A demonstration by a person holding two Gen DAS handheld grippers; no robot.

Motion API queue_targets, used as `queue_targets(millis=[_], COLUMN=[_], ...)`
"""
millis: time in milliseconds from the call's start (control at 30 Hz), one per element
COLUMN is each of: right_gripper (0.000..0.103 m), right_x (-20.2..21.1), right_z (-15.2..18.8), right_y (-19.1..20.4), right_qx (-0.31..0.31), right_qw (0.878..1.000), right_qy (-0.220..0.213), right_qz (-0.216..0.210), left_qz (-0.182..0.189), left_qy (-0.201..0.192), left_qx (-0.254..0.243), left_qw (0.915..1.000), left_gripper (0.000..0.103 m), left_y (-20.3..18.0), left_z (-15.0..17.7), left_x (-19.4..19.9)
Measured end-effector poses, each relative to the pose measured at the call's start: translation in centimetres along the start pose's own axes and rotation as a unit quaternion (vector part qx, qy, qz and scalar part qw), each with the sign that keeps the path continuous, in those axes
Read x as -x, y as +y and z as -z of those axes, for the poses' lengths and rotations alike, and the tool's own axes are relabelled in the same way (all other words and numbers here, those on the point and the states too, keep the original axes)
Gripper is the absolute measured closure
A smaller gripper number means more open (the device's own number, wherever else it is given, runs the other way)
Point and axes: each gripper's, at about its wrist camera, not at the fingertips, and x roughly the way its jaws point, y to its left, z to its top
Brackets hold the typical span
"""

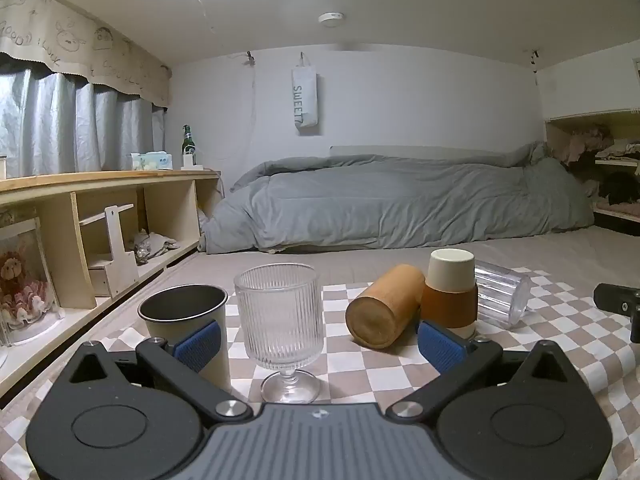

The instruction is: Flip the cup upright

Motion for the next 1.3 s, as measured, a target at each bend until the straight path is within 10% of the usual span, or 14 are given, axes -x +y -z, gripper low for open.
queue_targets(millis=[1300], right_gripper=[0.000], right_x=[0.18], right_z=[-0.06], right_y=[0.14], right_qx=[0.003], right_qw=[1.000], right_qy=[0.000], right_qz=[0.000], left_qz=[0.004], left_qy=[-0.001], left_qx=[0.000], left_qw=[1.0000], left_gripper=[0.000], left_y=[-0.54], left_z=[-0.06], left_x=[0.08])
